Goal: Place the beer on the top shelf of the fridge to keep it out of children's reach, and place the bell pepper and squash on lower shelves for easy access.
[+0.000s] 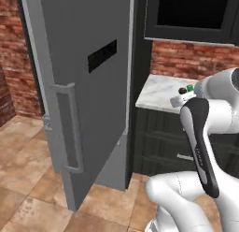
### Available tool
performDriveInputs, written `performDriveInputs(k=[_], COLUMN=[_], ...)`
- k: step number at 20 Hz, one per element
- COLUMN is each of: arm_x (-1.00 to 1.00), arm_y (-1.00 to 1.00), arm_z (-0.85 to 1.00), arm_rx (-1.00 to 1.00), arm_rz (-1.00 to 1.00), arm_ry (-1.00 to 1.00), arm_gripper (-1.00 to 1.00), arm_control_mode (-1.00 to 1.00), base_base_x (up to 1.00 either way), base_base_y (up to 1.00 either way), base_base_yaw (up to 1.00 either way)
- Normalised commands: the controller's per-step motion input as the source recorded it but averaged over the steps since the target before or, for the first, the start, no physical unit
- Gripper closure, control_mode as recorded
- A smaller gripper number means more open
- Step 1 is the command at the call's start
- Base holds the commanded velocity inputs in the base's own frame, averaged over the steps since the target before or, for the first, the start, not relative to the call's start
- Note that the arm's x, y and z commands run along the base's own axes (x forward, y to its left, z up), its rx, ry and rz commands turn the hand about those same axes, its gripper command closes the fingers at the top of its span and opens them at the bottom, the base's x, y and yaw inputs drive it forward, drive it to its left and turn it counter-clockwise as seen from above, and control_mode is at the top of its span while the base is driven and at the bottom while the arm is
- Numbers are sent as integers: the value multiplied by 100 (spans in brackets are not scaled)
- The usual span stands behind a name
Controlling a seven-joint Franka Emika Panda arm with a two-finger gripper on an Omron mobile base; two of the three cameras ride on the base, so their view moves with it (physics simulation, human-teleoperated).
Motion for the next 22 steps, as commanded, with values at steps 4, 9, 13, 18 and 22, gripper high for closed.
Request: performDriveInputs(k=[4,9,13,18,22], arm_x=[0,0,0,0,0], arm_y=[0,0,0,0,0], arm_z=[0,0,0,0,0], arm_rx=[0,0,0,0,0], arm_rz=[0,0,0,0,0], arm_ry=[0,0,0,0,0], arm_gripper=[100,100,100,100,100], arm_control_mode=[100,100,100,100,100], base_base_x=[-59,-32,-1,4,30], base_base_y=[100,100,100,100,87], base_base_yaw=[51,46,35,28,4])
